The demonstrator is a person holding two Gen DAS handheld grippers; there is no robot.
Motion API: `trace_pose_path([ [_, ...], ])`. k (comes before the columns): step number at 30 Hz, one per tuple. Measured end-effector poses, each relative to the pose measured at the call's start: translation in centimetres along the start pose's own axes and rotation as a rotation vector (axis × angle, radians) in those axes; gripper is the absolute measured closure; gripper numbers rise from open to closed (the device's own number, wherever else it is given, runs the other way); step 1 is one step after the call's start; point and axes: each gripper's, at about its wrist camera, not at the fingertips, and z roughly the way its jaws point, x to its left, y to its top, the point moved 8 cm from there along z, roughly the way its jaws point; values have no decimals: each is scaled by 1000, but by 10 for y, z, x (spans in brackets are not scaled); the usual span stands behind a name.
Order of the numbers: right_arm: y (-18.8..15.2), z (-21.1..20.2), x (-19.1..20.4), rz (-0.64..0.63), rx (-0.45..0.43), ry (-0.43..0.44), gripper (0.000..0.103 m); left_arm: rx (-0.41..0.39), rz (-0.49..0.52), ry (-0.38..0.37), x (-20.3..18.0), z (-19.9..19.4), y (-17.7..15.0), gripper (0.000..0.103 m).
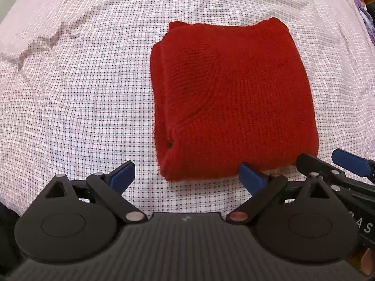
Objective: Fold small clothes
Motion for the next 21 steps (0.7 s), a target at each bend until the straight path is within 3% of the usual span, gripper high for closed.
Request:
trace_pose_path([
  [21,4,1,0,0,-9,1,37,2,10,-12,-2,1,-4,6],
])
